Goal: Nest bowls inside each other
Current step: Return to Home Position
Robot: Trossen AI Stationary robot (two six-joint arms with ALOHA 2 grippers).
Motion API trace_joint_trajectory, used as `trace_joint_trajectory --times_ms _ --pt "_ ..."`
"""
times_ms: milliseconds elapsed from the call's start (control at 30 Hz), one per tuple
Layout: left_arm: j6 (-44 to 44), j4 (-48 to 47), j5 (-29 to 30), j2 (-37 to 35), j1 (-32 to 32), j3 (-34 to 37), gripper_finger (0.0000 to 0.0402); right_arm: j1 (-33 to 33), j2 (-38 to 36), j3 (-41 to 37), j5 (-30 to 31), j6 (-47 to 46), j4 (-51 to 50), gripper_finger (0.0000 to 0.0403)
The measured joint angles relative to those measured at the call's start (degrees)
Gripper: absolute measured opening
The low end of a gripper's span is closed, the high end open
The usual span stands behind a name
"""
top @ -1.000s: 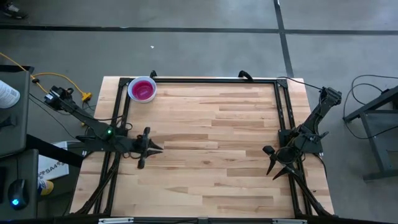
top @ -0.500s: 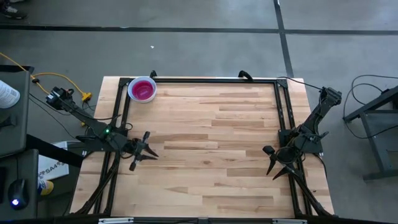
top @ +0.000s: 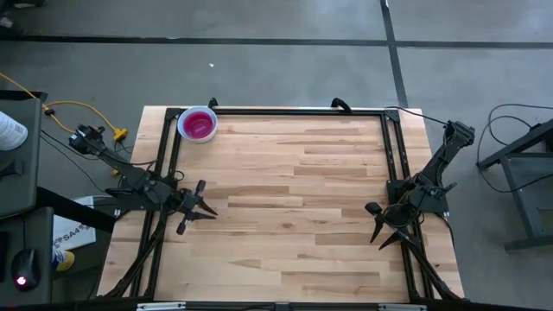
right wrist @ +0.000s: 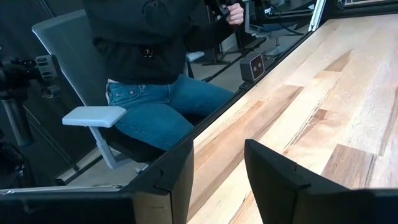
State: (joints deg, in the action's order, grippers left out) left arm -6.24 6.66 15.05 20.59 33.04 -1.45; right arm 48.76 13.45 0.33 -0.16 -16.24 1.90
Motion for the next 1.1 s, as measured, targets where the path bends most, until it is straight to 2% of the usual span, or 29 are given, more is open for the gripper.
trace_joint_trajectory --times_ms 267,600,1100 --pt "0.75 -4.93 -1.37 -5.2 0.0 0.15 0.0054 0.0 0.0 0.0 0.0 0.0 -0.01 0.0136" --pt "3.44 -5.82 -7.03 -5.48 0.0 0.22 0.0054 0.01 0.0 0.0 0.0 0.01 -0.01 0.0136" --pt "1.45 -6.14 -8.31 -5.45 -0.02 0.26 0.0054 0.01 0.0 -0.01 0.0 -0.01 -0.01 0.0136"
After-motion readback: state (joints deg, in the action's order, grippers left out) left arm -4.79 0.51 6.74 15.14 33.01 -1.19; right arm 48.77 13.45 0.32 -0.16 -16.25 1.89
